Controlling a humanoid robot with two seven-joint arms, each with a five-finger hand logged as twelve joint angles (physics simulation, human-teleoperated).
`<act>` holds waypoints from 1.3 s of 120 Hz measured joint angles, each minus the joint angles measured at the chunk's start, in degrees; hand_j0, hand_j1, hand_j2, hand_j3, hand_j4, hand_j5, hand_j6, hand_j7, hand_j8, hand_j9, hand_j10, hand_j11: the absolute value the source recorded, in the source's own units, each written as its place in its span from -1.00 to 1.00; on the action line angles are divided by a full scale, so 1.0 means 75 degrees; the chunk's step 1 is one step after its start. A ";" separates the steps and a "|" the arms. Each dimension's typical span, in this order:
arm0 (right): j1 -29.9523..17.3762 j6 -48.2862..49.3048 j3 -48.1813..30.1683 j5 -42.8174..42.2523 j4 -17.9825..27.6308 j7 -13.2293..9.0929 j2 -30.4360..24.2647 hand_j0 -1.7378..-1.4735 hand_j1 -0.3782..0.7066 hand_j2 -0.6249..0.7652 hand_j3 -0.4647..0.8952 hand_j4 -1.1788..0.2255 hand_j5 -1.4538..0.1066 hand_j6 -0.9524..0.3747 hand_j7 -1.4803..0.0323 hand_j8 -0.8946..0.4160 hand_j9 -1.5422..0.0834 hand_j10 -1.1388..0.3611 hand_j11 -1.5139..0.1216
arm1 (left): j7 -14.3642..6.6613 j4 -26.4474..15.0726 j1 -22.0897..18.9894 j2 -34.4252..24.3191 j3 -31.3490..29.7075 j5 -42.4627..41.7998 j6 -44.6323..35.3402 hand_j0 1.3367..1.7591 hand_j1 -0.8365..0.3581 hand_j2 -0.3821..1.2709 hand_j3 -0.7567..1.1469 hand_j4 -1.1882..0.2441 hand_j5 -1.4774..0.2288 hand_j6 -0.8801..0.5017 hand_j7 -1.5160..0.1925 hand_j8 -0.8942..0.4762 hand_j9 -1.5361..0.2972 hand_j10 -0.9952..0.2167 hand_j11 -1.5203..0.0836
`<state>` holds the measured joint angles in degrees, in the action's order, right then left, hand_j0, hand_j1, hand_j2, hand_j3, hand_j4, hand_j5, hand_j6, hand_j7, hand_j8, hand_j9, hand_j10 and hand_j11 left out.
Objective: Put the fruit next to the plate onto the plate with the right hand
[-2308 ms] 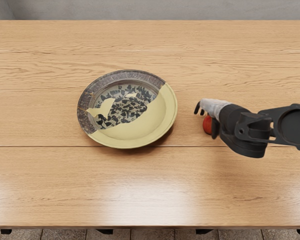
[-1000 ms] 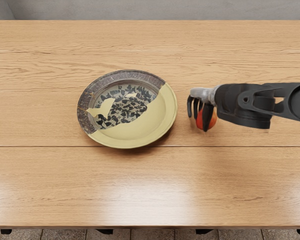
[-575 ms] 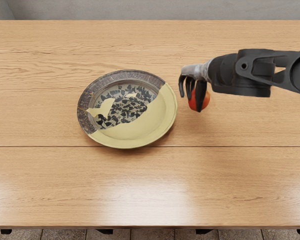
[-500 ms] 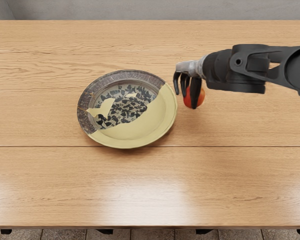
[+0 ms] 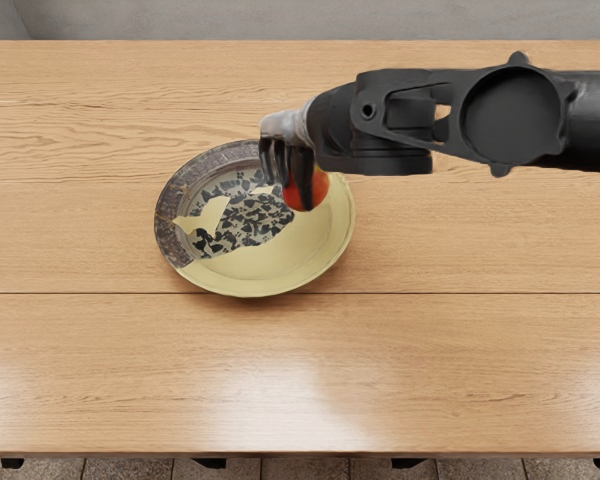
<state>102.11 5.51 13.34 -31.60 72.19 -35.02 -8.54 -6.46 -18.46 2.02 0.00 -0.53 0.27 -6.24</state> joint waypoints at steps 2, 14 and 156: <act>-0.0002 0.0001 0.0001 0.0012 -0.0043 0.0000 0.0052 -0.38 0.36 0.71 -0.32 -0.50 -0.72 -0.89 -0.54 -0.11 -0.53 0.12 -0.54 | -0.0001 0.0000 0.0000 0.0000 0.0000 0.0000 0.0000 0.52 0.98 -0.54 -0.20 0.66 0.73 0.27 0.77 0.31 0.68 0.64 0.90; -0.0070 -0.0003 0.0010 0.0018 -0.0262 -0.0001 0.0298 -0.38 0.37 0.74 -0.32 -0.51 -0.70 -0.89 -0.54 -0.16 -0.52 0.05 -0.54 | -0.0003 0.0000 0.0000 0.0000 0.0000 0.0000 0.0000 0.52 0.98 -0.54 -0.20 0.66 0.73 0.27 0.77 0.31 0.68 0.64 0.90; -0.0916 0.2322 -0.1559 0.1064 -0.1052 0.0003 -0.0802 -0.40 -0.82 -0.07 -0.32 0.58 0.74 0.33 0.84 0.28 0.78 0.45 0.74 | -0.0002 0.0000 0.0000 0.0000 0.0000 0.0000 0.0000 0.52 0.98 -0.54 -0.20 0.66 0.73 0.27 0.77 0.31 0.68 0.64 0.90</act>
<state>95.24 22.92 1.65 -23.63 64.30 -35.00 -14.56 -6.47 -18.46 2.02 0.00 -0.53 0.26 -6.24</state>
